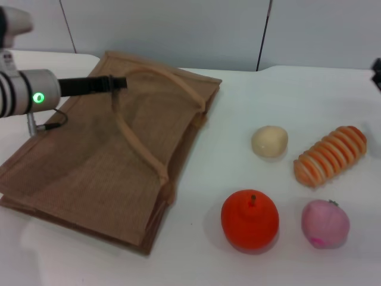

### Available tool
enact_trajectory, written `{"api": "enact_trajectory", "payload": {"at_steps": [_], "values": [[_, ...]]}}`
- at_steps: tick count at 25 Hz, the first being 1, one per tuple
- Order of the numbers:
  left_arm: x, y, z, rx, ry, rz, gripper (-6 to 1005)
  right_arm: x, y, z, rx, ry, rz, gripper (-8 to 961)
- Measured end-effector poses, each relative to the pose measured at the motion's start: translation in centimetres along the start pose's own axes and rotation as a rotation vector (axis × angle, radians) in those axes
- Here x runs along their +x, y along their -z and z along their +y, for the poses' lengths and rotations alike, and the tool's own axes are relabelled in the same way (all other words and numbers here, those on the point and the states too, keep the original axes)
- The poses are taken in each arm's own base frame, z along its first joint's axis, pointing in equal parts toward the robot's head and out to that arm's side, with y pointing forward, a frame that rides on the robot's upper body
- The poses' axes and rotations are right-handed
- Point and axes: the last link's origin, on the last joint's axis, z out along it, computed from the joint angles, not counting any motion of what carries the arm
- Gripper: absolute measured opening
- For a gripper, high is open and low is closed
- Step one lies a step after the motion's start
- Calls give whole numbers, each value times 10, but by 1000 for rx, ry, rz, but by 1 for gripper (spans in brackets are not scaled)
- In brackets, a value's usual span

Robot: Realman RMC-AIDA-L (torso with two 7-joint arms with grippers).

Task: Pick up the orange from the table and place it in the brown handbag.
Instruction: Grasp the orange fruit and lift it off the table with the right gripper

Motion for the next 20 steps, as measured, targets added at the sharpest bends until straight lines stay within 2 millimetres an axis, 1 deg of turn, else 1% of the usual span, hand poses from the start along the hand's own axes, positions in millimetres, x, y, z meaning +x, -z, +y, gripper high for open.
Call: {"api": "enact_trajectory", "payload": {"at_steps": [3,8,15,17,19,20], "values": [[2,11,-2,-54,15,79,131,-4,0,16,-141,40,-14,699],[4,27,3,-168,3,207,127,-7,1,36,-342,95,12,700],[4,50,2,-242,7,357,126,-19,10,51,-642,142,70,700],[4,54,4,-261,-3,385,126,-23,13,53,-723,164,105,700],[3,57,6,-283,-13,413,126,-22,15,55,-785,186,152,700],[2,60,7,-303,-17,443,126,-20,17,58,-840,205,203,700]]}}
